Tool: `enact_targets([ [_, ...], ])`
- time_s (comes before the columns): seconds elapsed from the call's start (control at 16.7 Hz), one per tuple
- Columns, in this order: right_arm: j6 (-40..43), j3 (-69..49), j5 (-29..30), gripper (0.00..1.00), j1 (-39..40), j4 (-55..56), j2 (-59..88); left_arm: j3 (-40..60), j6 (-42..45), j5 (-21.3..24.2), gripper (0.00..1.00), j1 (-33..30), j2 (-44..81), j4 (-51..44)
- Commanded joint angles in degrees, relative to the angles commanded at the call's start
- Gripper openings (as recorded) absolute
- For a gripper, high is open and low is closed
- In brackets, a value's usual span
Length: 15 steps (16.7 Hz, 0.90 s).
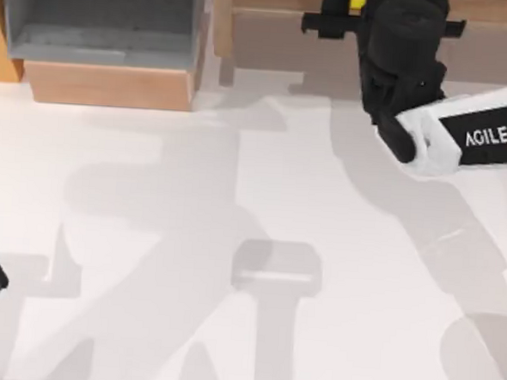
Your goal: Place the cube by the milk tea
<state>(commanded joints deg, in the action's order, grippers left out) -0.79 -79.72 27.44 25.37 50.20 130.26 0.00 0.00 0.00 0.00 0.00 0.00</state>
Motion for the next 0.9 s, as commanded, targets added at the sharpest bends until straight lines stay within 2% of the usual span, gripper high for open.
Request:
enact_targets([
  [0.12, 0.0, 0.0, 0.0, 0.02, 0.0, 0.0, 0.0, 0.0, 0.0, 0.0, 1.0, 0.0, 0.0, 0.0],
  [0.18, 0.0, 0.0, 0.0, 0.0, 0.0, 0.0, 0.0, 0.0, 0.0, 0.0, 1.0, 0.0, 0.0, 0.0],
  [0.9, 1.2, -2.0, 0.2, 0.0, -1.0, 2.7, -1.7, 0.0, 0.0, 0.0, 1.0, 0.0, 0.0, 0.0],
])
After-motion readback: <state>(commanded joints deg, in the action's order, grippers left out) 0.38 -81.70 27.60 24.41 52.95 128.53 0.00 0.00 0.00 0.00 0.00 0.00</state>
